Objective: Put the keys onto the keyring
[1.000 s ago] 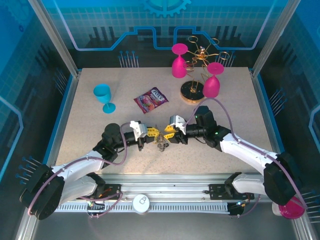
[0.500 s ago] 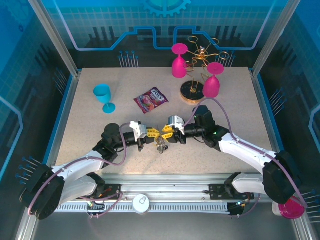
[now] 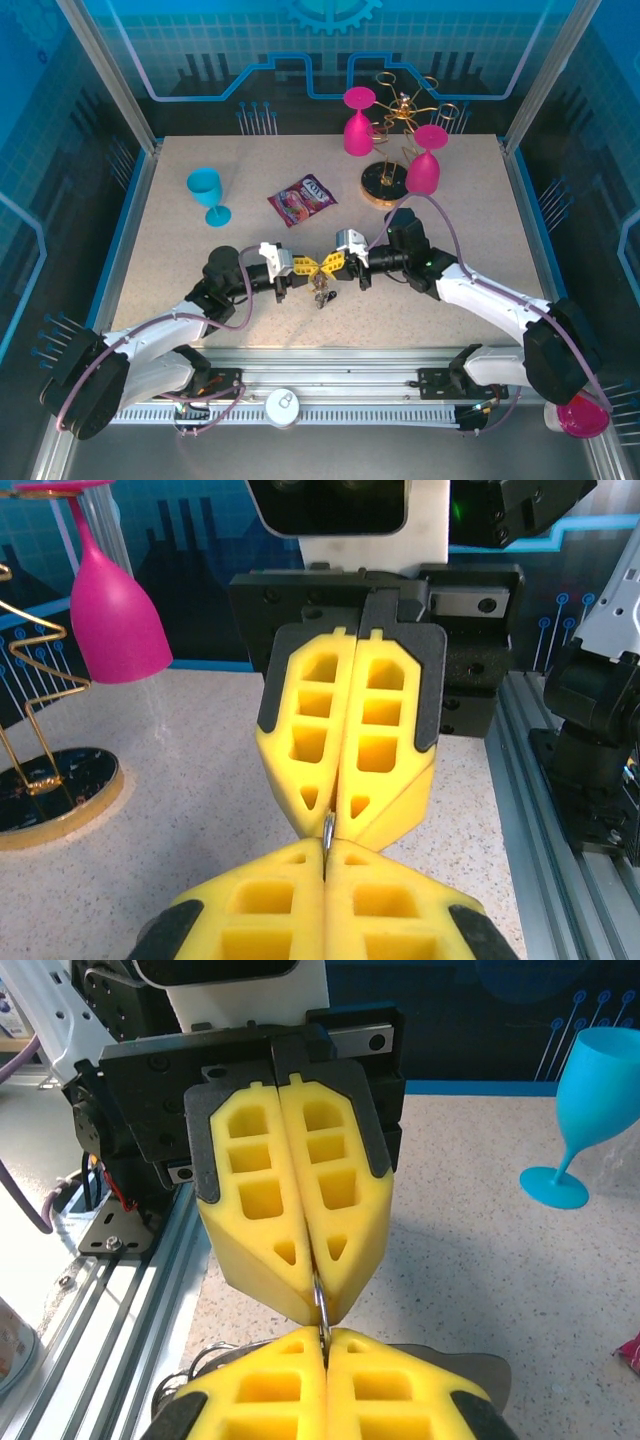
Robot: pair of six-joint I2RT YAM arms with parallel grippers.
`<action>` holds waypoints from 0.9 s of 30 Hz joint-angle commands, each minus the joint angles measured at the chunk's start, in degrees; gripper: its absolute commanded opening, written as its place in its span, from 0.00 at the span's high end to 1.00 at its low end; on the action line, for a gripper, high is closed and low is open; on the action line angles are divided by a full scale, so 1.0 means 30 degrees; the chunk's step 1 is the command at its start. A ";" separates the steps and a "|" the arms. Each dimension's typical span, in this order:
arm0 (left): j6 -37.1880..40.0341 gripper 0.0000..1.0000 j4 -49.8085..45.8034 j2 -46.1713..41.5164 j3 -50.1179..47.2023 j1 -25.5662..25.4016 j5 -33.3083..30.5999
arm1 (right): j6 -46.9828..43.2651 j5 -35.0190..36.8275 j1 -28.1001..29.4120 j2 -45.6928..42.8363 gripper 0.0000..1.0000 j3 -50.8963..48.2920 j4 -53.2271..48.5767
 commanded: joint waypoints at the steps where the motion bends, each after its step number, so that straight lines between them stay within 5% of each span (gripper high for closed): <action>1: 0.0735 0.88 -0.2867 -0.0417 0.1143 0.0001 -0.1034 | -0.1168 -0.0412 0.0275 -0.0034 1.00 0.1544 -0.1863; 3: 0.1852 0.80 -0.5443 -0.0745 0.1838 -0.0036 -0.1502 | -0.2097 0.0035 0.0463 -0.0023 1.00 0.2408 -0.4100; 9: 0.5145 0.84 -1.2232 -0.0652 0.4216 -0.0093 -0.2447 | -0.5236 0.2524 0.1528 0.0921 1.00 0.5590 -1.0440; 15: 0.6438 0.92 -1.4660 -0.0361 0.5612 -0.0122 -0.2549 | -0.6505 0.3981 0.2387 0.2248 1.00 0.8447 -1.3751; 22: 0.6275 1.00 -1.3867 -0.0806 0.5534 -0.0131 -0.2090 | -0.4491 0.3317 0.2143 0.1907 1.00 0.8618 -1.2399; 25: 0.5681 1.00 -1.1615 -0.1499 0.4360 -0.0122 -0.2160 | -0.2475 0.2903 0.1215 0.0684 0.73 0.6880 -1.0233; 27: 0.5404 1.00 -1.0285 -0.1895 0.3655 -0.0116 -0.2147 | -0.1187 0.2313 0.0416 -0.0162 0.65 0.5543 -0.8893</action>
